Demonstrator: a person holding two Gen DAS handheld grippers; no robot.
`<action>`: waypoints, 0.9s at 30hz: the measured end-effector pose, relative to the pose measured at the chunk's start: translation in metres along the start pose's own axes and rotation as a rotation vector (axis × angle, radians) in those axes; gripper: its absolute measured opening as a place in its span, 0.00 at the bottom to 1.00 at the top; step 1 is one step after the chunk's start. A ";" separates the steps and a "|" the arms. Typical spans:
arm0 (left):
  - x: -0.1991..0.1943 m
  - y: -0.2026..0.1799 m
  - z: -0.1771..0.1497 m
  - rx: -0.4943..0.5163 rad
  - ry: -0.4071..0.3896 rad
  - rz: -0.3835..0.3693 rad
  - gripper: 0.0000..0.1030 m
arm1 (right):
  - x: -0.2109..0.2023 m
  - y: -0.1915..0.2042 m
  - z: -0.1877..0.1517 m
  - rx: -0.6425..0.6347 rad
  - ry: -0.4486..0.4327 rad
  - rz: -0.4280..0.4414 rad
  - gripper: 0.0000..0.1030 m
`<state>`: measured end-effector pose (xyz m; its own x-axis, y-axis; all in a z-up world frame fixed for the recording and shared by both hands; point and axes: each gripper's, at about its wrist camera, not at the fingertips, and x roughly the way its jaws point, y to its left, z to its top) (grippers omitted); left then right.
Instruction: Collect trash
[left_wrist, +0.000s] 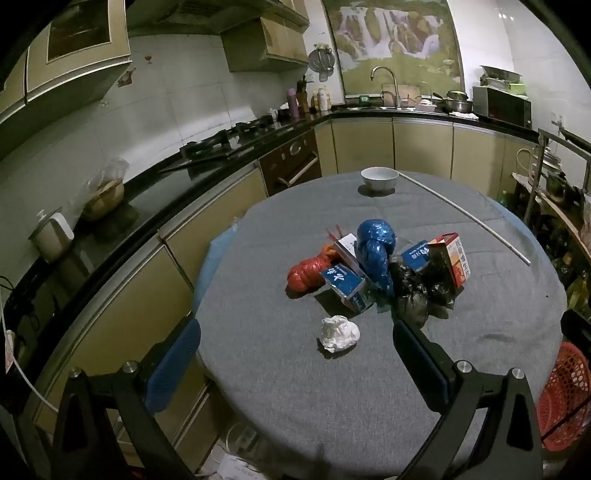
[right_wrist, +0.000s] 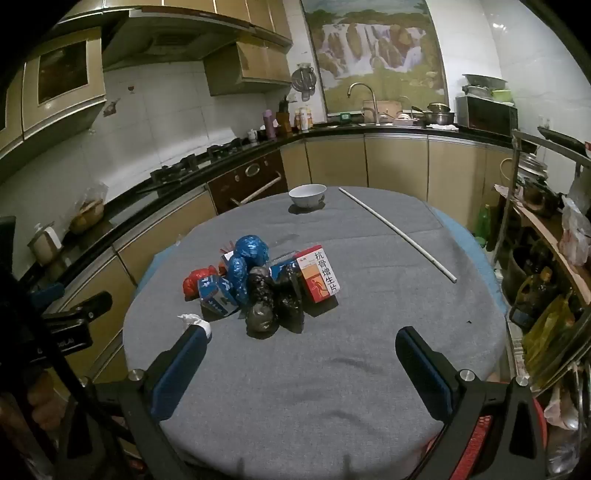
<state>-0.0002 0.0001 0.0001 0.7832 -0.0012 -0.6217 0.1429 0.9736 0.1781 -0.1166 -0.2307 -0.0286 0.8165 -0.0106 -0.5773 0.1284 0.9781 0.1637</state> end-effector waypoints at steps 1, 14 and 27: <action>0.000 0.000 0.000 0.000 -0.001 0.000 1.00 | 0.000 0.000 0.000 -0.001 0.001 0.000 1.00; -0.002 0.001 0.000 0.000 0.001 0.000 1.00 | 0.002 0.004 0.002 0.001 0.003 0.007 1.00; 0.000 -0.001 0.000 -0.001 0.000 -0.001 1.00 | 0.003 0.006 0.004 0.002 0.005 0.009 1.00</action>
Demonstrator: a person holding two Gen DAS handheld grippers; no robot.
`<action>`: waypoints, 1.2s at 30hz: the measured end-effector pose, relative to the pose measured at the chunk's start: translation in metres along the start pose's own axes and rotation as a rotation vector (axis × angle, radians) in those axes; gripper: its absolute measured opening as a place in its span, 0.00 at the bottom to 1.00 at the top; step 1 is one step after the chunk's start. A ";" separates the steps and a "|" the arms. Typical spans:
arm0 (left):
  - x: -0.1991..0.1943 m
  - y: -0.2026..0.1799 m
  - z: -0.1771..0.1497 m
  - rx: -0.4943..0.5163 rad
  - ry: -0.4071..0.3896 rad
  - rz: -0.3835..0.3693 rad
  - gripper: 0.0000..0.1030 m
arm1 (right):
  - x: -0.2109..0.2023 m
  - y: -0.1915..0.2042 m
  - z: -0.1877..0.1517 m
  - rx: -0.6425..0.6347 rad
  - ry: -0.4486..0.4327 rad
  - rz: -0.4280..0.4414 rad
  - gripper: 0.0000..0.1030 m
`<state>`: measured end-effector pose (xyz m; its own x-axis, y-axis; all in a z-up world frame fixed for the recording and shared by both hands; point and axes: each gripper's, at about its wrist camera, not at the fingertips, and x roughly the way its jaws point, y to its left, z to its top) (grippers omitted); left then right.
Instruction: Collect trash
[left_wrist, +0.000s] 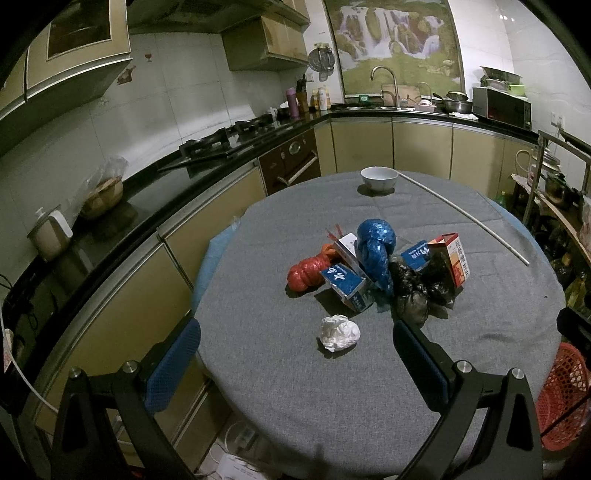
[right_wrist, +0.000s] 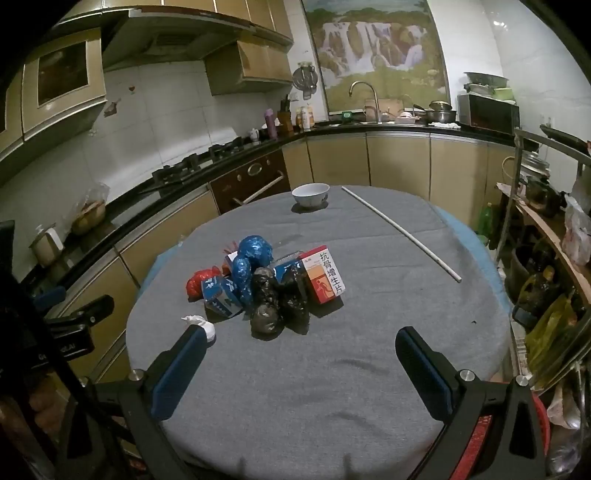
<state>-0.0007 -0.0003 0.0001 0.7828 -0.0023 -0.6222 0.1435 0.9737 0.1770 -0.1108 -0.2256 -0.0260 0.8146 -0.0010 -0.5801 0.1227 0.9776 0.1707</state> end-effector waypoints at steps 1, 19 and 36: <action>0.000 0.000 0.000 0.000 0.001 -0.002 1.00 | 0.000 0.000 0.000 0.001 0.000 0.001 1.00; 0.010 0.005 -0.005 0.001 0.007 0.001 1.00 | 0.006 0.005 0.001 -0.005 -0.002 0.013 1.00; 0.110 0.039 -0.025 -0.088 0.267 -0.077 1.00 | 0.086 -0.020 0.003 0.101 0.104 0.101 1.00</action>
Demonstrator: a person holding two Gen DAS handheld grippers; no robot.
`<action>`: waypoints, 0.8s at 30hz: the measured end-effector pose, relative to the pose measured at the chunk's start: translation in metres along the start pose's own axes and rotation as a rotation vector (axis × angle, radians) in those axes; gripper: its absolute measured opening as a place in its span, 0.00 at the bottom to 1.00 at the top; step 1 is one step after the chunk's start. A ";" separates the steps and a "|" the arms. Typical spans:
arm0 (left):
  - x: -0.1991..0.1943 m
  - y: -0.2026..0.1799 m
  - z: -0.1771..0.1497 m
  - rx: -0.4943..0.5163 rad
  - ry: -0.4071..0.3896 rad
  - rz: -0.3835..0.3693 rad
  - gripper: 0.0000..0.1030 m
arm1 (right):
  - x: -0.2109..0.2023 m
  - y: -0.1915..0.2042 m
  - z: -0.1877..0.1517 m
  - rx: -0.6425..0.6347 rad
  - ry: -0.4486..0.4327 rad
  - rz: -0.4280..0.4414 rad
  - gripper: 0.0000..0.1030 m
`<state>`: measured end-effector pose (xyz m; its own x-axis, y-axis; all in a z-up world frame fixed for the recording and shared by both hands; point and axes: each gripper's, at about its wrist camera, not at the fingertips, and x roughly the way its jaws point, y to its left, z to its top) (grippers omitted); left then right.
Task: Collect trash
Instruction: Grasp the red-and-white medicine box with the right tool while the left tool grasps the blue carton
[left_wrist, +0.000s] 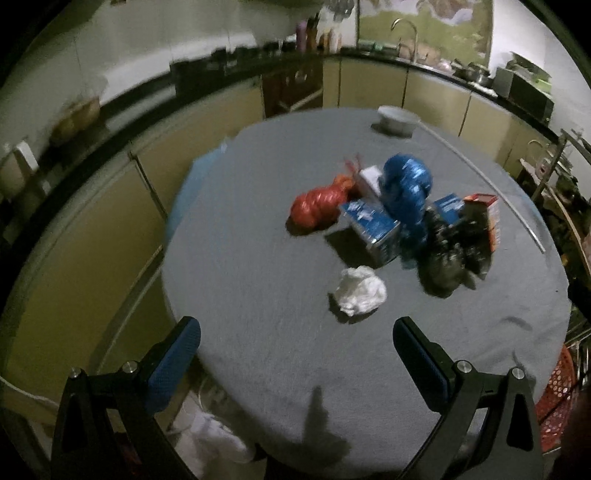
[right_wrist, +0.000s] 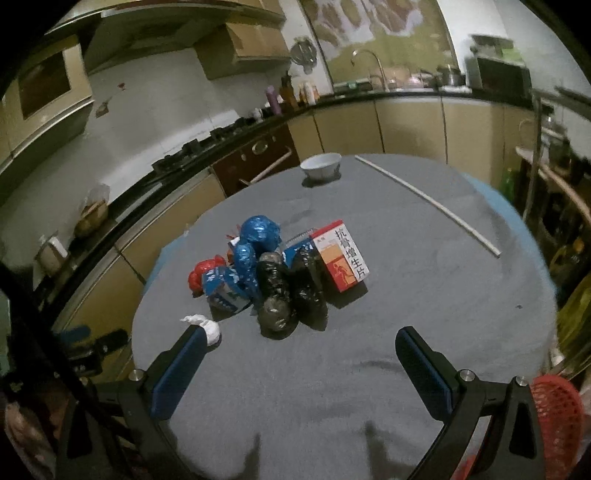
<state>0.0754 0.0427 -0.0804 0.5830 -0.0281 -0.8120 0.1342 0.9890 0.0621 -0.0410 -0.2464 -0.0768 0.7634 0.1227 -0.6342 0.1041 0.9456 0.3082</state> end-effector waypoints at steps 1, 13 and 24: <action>0.005 0.000 0.000 -0.007 0.028 -0.020 1.00 | 0.004 -0.002 0.002 0.007 0.002 0.006 1.00; 0.071 -0.010 0.063 -0.091 0.116 -0.168 1.00 | 0.107 -0.032 0.064 0.043 0.081 0.044 0.99; 0.144 -0.039 0.097 -0.161 0.280 -0.230 0.82 | 0.171 -0.031 0.081 0.033 0.153 0.067 0.84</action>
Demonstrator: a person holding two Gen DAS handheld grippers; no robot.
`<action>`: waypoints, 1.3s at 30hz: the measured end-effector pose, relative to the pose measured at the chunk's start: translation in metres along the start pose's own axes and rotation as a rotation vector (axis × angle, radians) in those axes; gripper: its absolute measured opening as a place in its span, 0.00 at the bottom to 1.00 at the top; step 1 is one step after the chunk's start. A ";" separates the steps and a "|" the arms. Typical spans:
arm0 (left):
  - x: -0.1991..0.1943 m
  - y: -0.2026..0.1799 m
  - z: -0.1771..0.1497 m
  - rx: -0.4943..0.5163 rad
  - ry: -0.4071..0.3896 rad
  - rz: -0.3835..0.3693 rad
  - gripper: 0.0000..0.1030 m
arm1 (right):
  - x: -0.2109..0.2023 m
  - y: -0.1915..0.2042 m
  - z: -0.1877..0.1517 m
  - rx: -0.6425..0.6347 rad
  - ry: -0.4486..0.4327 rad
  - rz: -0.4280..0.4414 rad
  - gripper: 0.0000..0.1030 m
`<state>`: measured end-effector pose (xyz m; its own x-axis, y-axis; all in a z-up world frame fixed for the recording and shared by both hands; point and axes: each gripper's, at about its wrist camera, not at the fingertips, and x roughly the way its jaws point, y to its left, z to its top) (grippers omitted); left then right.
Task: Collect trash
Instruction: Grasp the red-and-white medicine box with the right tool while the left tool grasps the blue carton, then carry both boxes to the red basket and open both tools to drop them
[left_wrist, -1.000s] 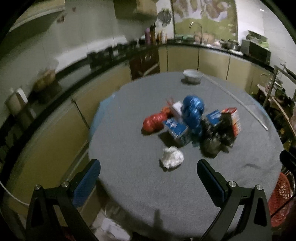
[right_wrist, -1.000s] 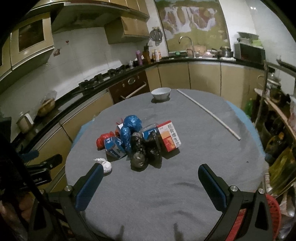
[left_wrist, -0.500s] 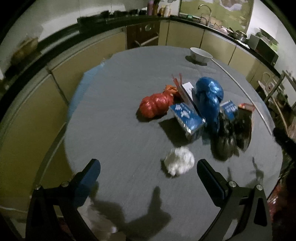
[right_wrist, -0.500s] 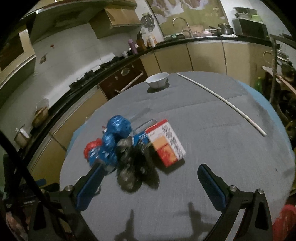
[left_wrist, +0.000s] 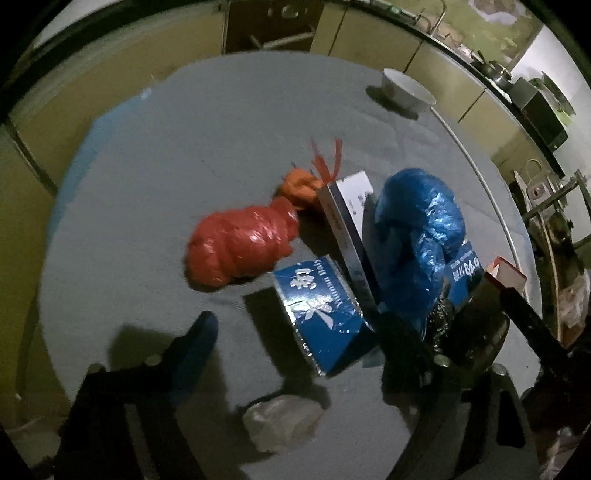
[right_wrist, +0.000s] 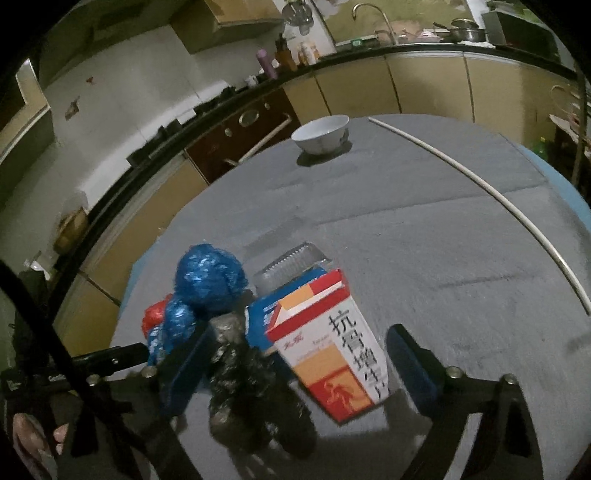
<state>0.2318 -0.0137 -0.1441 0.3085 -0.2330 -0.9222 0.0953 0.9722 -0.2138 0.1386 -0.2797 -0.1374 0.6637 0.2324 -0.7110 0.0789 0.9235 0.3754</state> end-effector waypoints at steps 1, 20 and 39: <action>0.003 0.001 0.001 -0.014 0.006 -0.019 0.78 | 0.003 -0.001 0.000 0.003 0.007 -0.006 0.75; -0.005 0.014 -0.029 -0.048 0.007 -0.122 0.46 | -0.085 -0.052 -0.047 0.216 -0.115 0.128 0.62; -0.087 -0.144 -0.130 0.453 -0.145 -0.243 0.45 | -0.225 -0.128 -0.147 0.368 -0.251 0.089 0.62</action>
<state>0.0678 -0.1305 -0.0752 0.3511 -0.4818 -0.8029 0.5693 0.7906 -0.2255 -0.1304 -0.4056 -0.1129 0.8361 0.1827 -0.5173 0.2426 0.7226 0.6473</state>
